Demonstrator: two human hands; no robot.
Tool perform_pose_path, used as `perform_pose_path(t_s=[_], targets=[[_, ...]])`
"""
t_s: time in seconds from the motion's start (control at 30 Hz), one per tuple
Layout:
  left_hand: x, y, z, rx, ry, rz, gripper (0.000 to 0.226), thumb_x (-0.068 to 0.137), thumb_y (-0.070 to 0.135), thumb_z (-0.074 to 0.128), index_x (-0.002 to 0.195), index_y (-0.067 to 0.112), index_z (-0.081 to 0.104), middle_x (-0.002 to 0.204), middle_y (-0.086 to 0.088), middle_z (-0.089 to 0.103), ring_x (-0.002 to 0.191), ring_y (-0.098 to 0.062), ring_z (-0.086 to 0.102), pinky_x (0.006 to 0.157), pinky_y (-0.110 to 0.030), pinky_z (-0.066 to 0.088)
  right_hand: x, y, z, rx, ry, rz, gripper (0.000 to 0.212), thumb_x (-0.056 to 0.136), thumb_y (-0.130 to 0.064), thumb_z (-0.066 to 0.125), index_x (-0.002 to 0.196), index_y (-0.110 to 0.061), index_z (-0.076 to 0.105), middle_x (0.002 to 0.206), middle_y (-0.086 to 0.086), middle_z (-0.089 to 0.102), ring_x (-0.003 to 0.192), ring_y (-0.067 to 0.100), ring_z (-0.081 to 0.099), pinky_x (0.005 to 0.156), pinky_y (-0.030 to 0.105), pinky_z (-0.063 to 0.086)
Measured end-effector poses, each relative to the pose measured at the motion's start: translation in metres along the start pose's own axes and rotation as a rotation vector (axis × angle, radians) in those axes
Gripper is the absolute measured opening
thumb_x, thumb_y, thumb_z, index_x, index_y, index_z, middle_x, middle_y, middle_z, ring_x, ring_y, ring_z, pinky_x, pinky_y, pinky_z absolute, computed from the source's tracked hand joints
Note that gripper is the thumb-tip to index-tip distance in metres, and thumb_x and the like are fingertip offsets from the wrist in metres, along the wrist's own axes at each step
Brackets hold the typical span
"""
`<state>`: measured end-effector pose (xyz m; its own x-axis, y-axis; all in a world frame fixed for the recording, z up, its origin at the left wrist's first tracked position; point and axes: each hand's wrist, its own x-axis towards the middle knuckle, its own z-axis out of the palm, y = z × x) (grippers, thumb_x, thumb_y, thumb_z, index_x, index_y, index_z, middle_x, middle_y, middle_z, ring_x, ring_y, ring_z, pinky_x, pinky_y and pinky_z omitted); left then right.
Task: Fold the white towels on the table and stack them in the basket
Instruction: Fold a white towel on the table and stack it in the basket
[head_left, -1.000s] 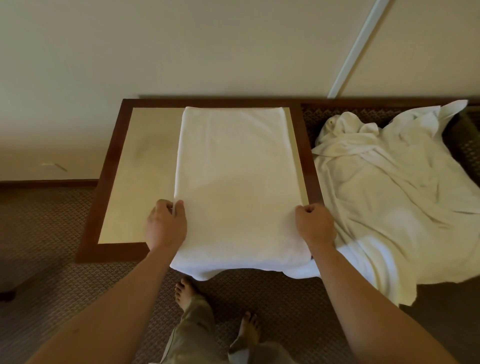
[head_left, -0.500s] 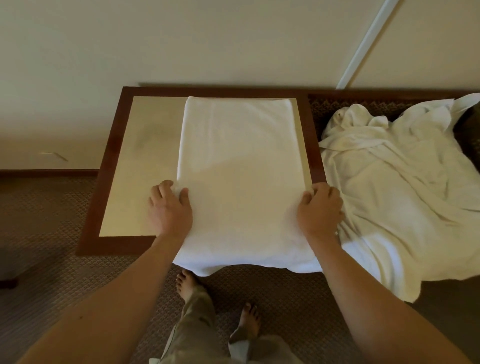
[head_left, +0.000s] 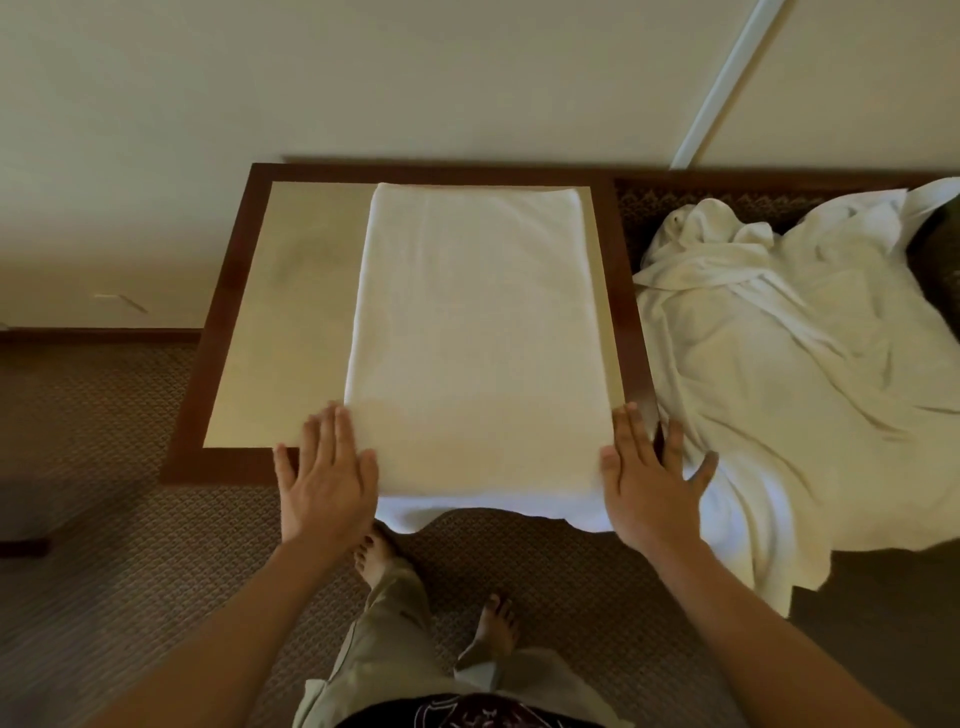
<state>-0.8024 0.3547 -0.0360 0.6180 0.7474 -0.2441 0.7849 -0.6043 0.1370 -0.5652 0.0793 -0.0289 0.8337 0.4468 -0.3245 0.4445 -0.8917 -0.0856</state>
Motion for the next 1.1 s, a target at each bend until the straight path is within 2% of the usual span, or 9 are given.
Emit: perform_pose_path(t_s=[0.1,0.23,0.3,0.43,0.5,0.57,0.8,0.93,1.1], targets=[[-0.01,0.02,-0.007,-0.04,0.047,-0.097,0.072,0.102,0.045,0.011,0.163,0.01,-0.003,0.17,-0.009,-0.014,0.157,-0.032,-0.008,0.125,-0.056,-0.005,-0.002,-0.03,-0.008,0.148,0.142,0.075,0.068,0.1,-0.046,0.007,0.165,-0.023,0.002,0.172,-0.007,-0.009,0.158,0.031,-0.001,0.117,0.071,0.004],[-0.004,0.059,-0.004,-0.033,-0.008,0.228,0.073,0.099,0.051,0.005,0.164,0.018,0.0,0.168,-0.001,-0.021,0.155,-0.026,-0.02,0.126,-0.051,-0.011,-0.005,-0.08,-0.003,0.084,0.117,-0.316,0.067,0.104,-0.051,0.012,0.164,-0.023,0.012,0.172,-0.001,-0.002,0.158,0.03,-0.003,0.121,0.065,0.001],[0.013,0.071,-0.003,-0.045,-0.041,0.262,0.075,0.097,0.056,0.003,0.165,0.023,0.001,0.168,0.001,-0.021,0.155,-0.025,-0.022,0.126,-0.052,-0.011,0.006,-0.094,0.001,0.059,0.084,-0.365,0.068,0.104,-0.055,0.011,0.164,-0.023,0.014,0.172,-0.001,0.001,0.158,0.029,0.0,0.122,0.063,-0.001],[0.067,0.068,-0.012,0.003,-0.019,0.199,0.076,0.097,0.063,0.0,0.164,0.027,-0.006,0.169,0.0,-0.02,0.156,-0.027,-0.018,0.126,-0.051,-0.011,0.062,-0.08,-0.009,0.033,0.032,-0.215,0.069,0.103,-0.059,0.007,0.161,-0.03,-0.016,0.167,-0.01,-0.027,0.155,0.023,-0.023,0.123,0.062,-0.007],[0.094,0.065,-0.017,0.004,-0.019,0.164,0.079,0.096,0.065,-0.002,0.164,0.026,-0.007,0.169,0.0,-0.021,0.156,-0.026,-0.019,0.125,-0.051,-0.012,0.086,-0.071,-0.02,0.065,0.018,-0.071,0.067,0.102,-0.058,0.001,0.16,-0.031,-0.019,0.167,-0.012,-0.028,0.155,0.026,-0.022,0.122,0.065,-0.005],[0.122,0.068,-0.022,-0.017,0.009,0.142,0.081,0.096,0.065,0.001,0.165,0.022,0.002,0.171,-0.002,-0.013,0.157,-0.028,-0.013,0.126,-0.052,-0.009,0.108,-0.075,-0.03,0.095,0.028,0.027,0.069,0.099,-0.057,-0.004,0.16,-0.029,-0.019,0.168,-0.009,-0.025,0.155,0.027,-0.022,0.12,0.068,-0.006],[0.232,0.095,-0.043,-0.023,0.045,0.199,0.08,0.099,0.064,0.01,0.165,0.02,0.013,0.172,-0.005,-0.002,0.158,-0.033,-0.003,0.125,-0.059,0.001,0.211,-0.111,-0.064,0.037,0.033,-0.101,0.069,0.097,-0.063,-0.006,0.156,-0.033,-0.026,0.164,-0.013,-0.031,0.154,0.025,-0.024,0.121,0.065,-0.008],[0.291,0.096,-0.056,0.017,0.039,0.188,0.081,0.095,0.07,0.003,0.164,0.029,-0.006,0.17,0.002,-0.019,0.157,-0.028,-0.016,0.125,-0.059,-0.004,0.278,-0.127,-0.083,0.027,0.019,-0.092,0.069,0.1,-0.062,0.002,0.159,-0.035,-0.02,0.165,-0.015,-0.029,0.154,0.024,-0.025,0.12,0.065,-0.012],[0.352,0.095,-0.072,0.025,0.038,0.153,0.084,0.09,0.074,0.006,0.162,0.034,-0.01,0.169,0.006,-0.023,0.156,-0.027,-0.019,0.124,-0.06,-0.004,0.34,-0.151,-0.101,-0.002,0.067,-0.133,0.07,0.102,-0.059,0.013,0.161,-0.034,-0.013,0.168,-0.014,-0.023,0.156,0.027,-0.02,0.12,0.065,-0.01]])
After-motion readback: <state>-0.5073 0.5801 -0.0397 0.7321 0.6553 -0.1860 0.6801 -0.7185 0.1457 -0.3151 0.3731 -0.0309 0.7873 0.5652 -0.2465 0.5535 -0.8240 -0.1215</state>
